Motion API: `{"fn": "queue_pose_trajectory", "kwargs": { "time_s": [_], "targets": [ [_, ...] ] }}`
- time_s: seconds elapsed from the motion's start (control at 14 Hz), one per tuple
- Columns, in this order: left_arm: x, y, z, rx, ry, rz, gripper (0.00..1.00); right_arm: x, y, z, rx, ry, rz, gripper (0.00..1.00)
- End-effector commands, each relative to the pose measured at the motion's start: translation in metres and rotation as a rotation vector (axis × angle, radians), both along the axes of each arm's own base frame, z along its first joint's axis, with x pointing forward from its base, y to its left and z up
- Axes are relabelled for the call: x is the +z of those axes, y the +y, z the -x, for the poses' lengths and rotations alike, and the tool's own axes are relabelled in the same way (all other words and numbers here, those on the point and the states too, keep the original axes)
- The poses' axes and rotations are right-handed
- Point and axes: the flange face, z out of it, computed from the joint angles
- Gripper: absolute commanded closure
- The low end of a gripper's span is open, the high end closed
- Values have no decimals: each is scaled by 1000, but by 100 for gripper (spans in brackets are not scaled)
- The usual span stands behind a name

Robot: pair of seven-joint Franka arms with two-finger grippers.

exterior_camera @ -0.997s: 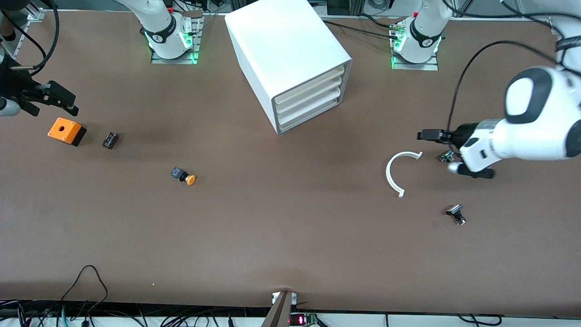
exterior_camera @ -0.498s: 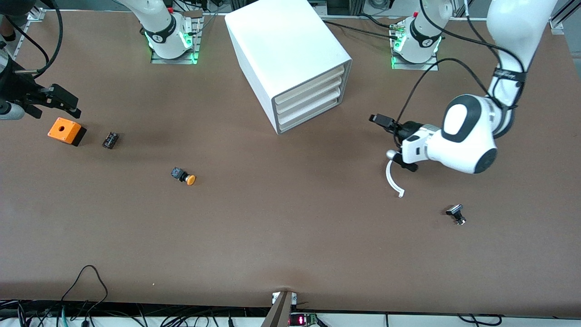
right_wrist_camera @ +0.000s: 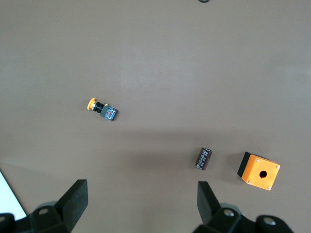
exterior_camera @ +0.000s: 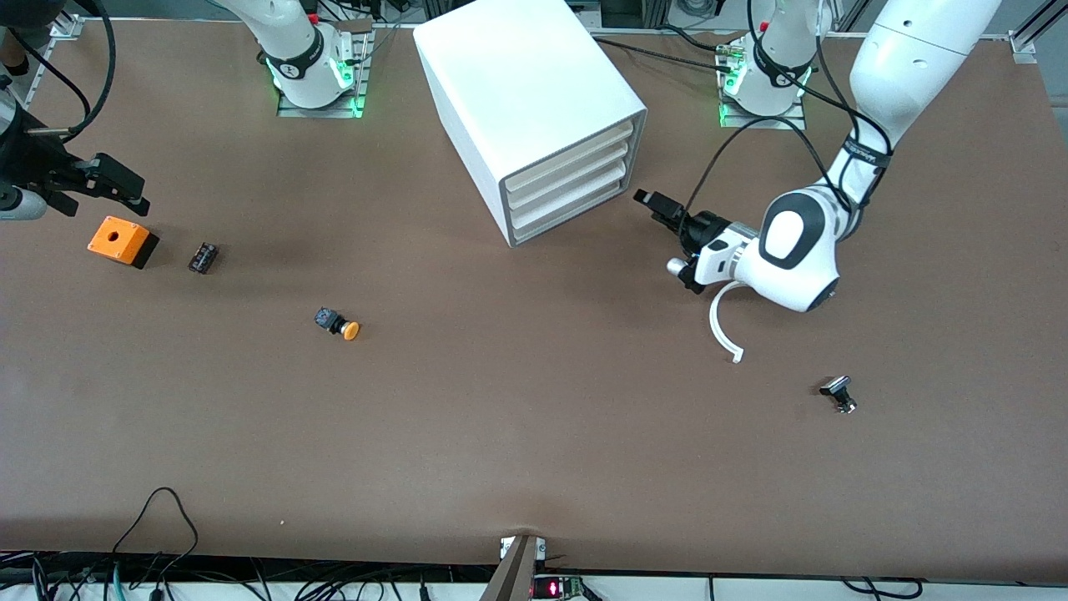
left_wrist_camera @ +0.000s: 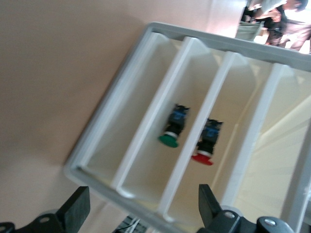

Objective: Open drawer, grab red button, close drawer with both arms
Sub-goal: 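Hook the left gripper onto the cabinet's lower drawer front, then pull the drawer open with the left gripper while the right gripper rises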

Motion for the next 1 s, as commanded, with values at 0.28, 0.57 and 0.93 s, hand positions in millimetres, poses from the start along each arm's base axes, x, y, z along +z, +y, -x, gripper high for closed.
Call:
{"fn": "queue_pose_trajectory", "kwargs": {
  "time_s": [0.28, 0.57, 0.93],
  "targets": [
    [-5, -53, 47, -21, 28, 54, 12, 4, 2, 0, 1, 25, 9, 0],
    [-16, -64, 70, -24, 29, 71, 32, 3, 2, 0, -4, 25, 3, 0],
    [-20, -67, 77, -45, 16, 89, 98, -33, 6, -17, 8, 89, 18, 0]
  ]
}}
